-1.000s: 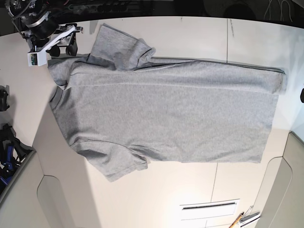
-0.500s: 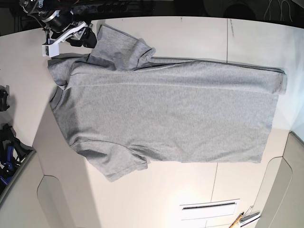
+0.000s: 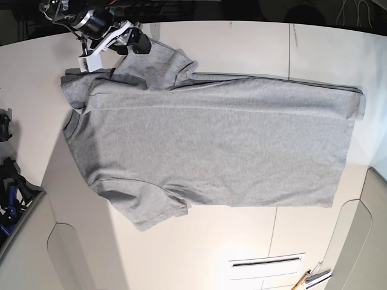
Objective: Fold the T-shirt properly
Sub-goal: 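Move the right gripper to the sleeve near the collar and grasp it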
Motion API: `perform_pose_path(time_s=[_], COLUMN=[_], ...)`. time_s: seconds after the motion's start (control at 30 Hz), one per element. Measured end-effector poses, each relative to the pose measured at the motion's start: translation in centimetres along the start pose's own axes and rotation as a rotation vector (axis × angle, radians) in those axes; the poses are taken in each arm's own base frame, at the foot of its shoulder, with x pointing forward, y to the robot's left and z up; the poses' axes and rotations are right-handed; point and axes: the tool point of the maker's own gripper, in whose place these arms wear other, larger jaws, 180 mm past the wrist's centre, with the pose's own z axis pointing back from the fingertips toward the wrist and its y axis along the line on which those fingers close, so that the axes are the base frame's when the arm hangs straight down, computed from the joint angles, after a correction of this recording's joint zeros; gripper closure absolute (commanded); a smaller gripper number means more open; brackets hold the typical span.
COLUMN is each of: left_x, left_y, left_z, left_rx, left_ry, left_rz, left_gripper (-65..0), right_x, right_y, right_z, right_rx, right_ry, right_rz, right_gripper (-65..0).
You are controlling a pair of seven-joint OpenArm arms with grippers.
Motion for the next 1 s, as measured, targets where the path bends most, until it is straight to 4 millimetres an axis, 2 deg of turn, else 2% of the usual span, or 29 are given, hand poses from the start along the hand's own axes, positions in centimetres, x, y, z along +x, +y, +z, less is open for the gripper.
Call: perform_pose_path(time_s=[0.07,0.1,0.2,0.23,0.4,0.53,0.6,0.77,1.0], left_x=[0.0,0.0,0.0,0.0,0.0,0.0,0.0,0.0,0.0], left_y=[0.0,0.0,0.0,0.0,0.0,0.0,0.0,0.0,0.0], left_z=[0.0,0.0,0.0,0.0,0.0,0.0,0.0,0.0,0.0], left_rx=[0.0,0.0,0.0,0.0,0.0,0.0,0.0,0.0,0.0], left_ry=[0.001,0.001,0.0,0.001,0.001,0.001,0.0,0.0,0.001], left_rz=[0.0,0.0,-0.001,0.0,0.0,0.0,0.0,0.0,0.0], left_gripper=[-25.5,-25.4,-25.4,-25.4,-25.4,-25.4,-25.4,-25.4,-25.4], right_x=[-0.2,-0.3,-0.9,-1.0,-0.9,-0.1,0.7,4.2,9.5], right_y=[0.6,0.8,1.0,0.9,1.0,1.1,1.9,3.8,5.1], right_z=[-0.3,-0.5,-0.7,-0.7,-0.7,-0.9,-1.0,-1.3,-1.8], right_rx=[0.018,0.022,0.024,0.019,0.024,0.033,0.071,0.169,0.199], right_ry=[0.009,0.016,0.045,0.049,0.045,0.032,0.013,-0.08,-0.177], right_rz=[0.007,0.012,0.014,0.013,0.018,0.025,0.048,0.084,0.172], right_gripper=[-29.3,-25.1,-4.2,0.0,0.0,0.0,0.0,0.0,0.0])
